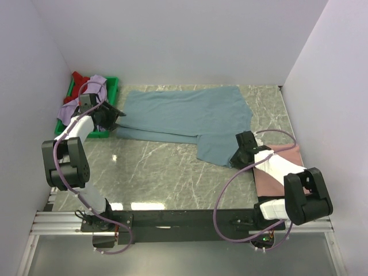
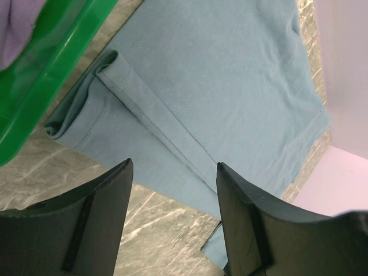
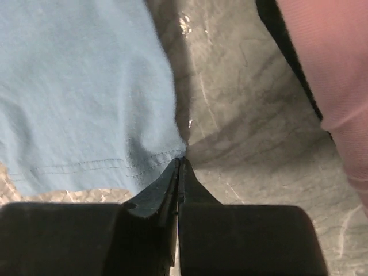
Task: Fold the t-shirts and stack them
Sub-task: Fold the tshirt
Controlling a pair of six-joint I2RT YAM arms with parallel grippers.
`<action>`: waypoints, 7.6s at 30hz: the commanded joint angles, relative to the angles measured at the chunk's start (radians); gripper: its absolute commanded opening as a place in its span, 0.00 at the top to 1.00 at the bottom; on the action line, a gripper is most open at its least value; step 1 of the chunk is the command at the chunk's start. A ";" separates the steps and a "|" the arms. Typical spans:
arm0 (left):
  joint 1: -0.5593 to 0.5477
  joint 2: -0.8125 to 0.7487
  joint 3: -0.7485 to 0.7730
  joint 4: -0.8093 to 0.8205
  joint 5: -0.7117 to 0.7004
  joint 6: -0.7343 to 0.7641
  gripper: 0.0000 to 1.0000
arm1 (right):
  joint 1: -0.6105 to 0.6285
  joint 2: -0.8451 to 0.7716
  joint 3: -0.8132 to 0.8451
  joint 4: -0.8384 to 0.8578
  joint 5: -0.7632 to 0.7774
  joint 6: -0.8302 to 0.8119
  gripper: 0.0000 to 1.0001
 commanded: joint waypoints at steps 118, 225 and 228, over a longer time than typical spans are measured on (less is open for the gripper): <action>-0.112 -0.013 -0.134 -0.005 -0.393 -0.095 0.50 | -0.365 0.172 0.070 0.290 -0.072 -0.038 0.42; -0.063 -0.358 -0.157 -0.045 -0.140 0.251 0.39 | 0.117 0.743 1.122 -0.240 0.152 -0.329 0.55; -0.063 -0.349 -0.157 -0.045 -0.134 0.248 0.40 | 0.125 0.778 1.139 -0.241 0.146 -0.331 0.56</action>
